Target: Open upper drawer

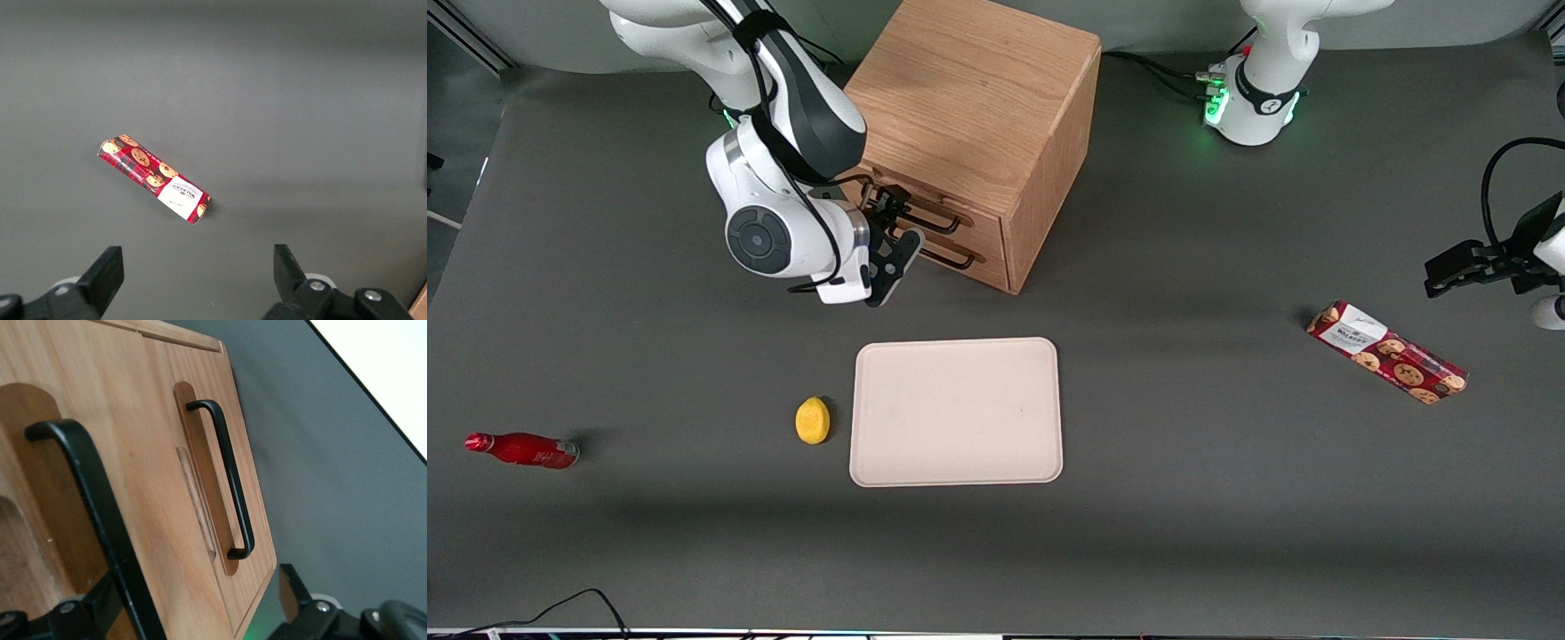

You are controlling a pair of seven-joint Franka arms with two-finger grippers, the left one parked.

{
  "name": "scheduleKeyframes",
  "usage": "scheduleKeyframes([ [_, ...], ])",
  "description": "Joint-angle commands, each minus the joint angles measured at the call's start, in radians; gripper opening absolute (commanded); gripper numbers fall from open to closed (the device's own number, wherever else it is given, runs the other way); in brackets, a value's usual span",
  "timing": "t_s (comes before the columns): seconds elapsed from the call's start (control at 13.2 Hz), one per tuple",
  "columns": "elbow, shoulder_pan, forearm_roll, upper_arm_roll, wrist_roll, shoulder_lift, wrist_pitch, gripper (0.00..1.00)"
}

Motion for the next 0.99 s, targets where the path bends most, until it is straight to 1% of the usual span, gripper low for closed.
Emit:
scheduleKeyframes([
  [0.0,0.005,-0.007,0.005,0.01,-0.024,0.015,0.03,1.0],
  [0.53,0.006,-0.001,0.005,0.01,-0.024,0.04,0.061,1.0],
  [0.91,0.015,-0.019,-0.004,0.009,-0.041,0.041,0.071,1.0],
])
